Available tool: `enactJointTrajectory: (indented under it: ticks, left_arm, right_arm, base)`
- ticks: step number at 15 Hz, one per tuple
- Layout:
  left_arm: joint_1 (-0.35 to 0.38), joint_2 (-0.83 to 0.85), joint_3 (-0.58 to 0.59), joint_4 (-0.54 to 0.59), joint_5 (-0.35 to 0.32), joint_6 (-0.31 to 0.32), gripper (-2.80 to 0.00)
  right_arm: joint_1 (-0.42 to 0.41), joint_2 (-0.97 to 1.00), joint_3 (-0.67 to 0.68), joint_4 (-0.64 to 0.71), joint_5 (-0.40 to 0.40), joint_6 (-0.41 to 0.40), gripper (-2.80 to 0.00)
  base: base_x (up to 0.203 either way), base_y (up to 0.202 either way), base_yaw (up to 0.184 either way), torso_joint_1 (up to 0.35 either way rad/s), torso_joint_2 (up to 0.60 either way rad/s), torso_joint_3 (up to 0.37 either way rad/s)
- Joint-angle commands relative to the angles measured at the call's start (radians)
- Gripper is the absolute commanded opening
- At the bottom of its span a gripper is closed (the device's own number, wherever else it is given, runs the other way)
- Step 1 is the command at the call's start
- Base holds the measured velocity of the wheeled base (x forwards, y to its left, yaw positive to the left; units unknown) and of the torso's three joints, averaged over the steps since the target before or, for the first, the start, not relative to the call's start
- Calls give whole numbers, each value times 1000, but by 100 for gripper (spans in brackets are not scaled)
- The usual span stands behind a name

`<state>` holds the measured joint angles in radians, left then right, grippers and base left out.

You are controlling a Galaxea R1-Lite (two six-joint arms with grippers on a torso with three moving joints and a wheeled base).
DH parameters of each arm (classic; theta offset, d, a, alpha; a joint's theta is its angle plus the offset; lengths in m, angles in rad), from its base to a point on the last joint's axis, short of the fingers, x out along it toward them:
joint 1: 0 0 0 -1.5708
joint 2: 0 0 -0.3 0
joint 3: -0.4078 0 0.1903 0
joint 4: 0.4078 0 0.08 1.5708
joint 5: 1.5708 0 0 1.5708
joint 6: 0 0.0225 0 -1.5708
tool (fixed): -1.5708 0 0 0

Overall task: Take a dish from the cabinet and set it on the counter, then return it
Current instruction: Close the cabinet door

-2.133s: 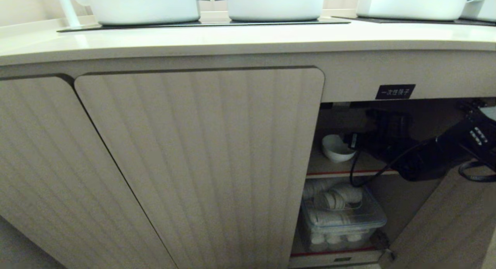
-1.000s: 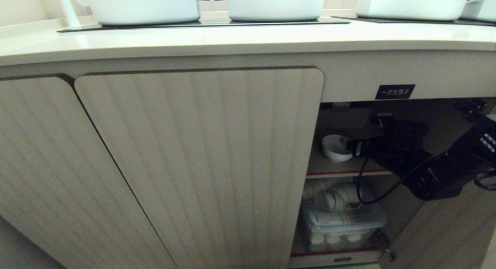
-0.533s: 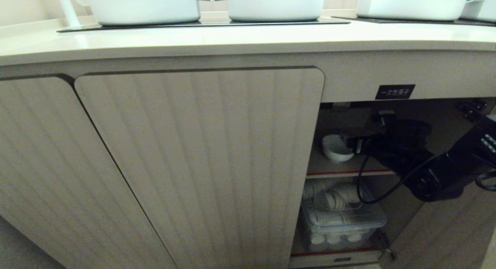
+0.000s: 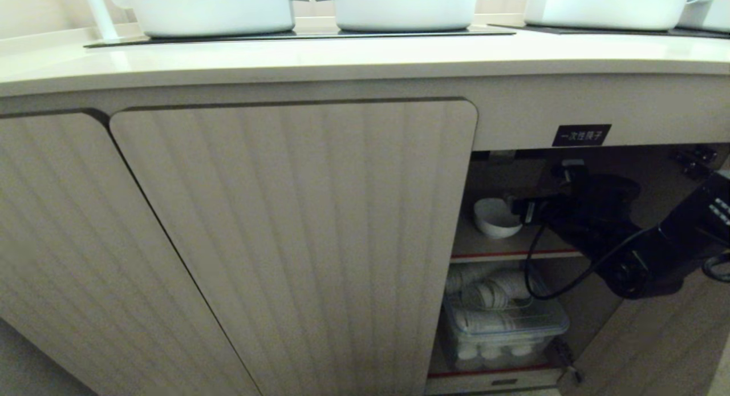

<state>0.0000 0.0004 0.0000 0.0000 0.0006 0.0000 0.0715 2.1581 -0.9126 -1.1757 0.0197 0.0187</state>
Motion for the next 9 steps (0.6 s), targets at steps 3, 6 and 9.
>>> enactJointTrajectory:
  ticks: [3,6,9]
  left_arm:
    - [0,0,0,0,0,0,-280]
    - [0,0,0,0,0,0,-280]
    - [0,0,0,0,1,0,-280]
  right_arm:
    - [-1,0,0,-16,17,0,-280]
    - [-2,-6,-2,-16,17,2,-280]
    - [-2,-11,1,-16,17,3,-280]
  base:
    - [0,0,0,0,0,0]
    - [0,0,0,0,0,0]
    - [0,0,0,0,0,0]
